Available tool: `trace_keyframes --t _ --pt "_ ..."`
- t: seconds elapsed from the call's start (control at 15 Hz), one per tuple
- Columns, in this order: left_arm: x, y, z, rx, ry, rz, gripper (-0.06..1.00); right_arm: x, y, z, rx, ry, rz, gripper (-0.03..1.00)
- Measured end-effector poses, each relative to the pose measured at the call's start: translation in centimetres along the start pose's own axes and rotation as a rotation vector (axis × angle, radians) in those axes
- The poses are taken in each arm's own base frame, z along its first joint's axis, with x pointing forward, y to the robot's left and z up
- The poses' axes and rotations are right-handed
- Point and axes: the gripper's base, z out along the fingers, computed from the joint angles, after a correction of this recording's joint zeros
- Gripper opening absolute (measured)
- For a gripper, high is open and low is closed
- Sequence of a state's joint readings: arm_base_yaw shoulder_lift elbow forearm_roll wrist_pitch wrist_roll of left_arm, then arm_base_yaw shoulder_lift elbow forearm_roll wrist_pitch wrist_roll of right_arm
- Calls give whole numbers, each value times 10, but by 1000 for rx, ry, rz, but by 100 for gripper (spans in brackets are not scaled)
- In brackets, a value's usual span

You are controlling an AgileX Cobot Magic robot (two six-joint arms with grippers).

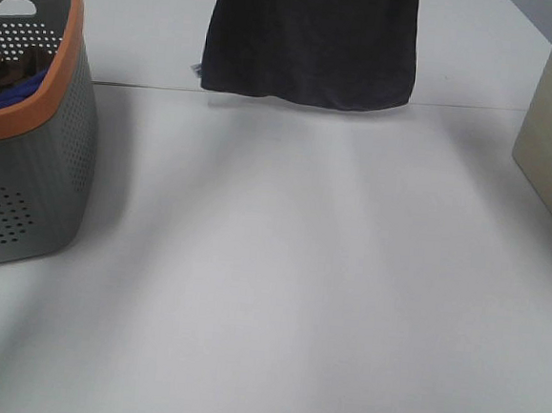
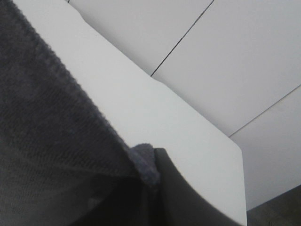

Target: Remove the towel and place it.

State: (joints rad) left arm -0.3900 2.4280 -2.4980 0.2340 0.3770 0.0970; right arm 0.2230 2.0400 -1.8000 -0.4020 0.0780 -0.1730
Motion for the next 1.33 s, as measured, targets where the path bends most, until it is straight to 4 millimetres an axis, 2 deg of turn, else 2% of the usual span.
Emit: trace_keyframes --t 0.13,0.33,0.53,0.67,0.8,0.93,1.0,1.2,1.33 --pt "6 -6 11 -2 -100 5 0 18 -9 16 28 -49 19 0" --pt "10 -10 18 -4 -176 11 0 37 -22 27 60 -70 53 0" --pt "26 -16 27 6 -142 16 0 42 -33 30 96 -142 63 0" --pt "38 -22 32 19 -86 18 0 49 -32 36 99 -157 68 0" --pt "47 -28 34 35 -16 18 0 60 -27 42 79 -96 119 0" --pt "55 -39 32 70 98 11 0 77 -17 44 34 97 250 0" --pt "65 -52 29 129 237 -8 0 91 -2 37 -36 342 357 0" --pt "84 -65 18 249 486 -15 0 99 24 16 -214 658 390 0" --pt "94 -71 11 333 611 -4 0 105 33 5 -311 794 384 0"
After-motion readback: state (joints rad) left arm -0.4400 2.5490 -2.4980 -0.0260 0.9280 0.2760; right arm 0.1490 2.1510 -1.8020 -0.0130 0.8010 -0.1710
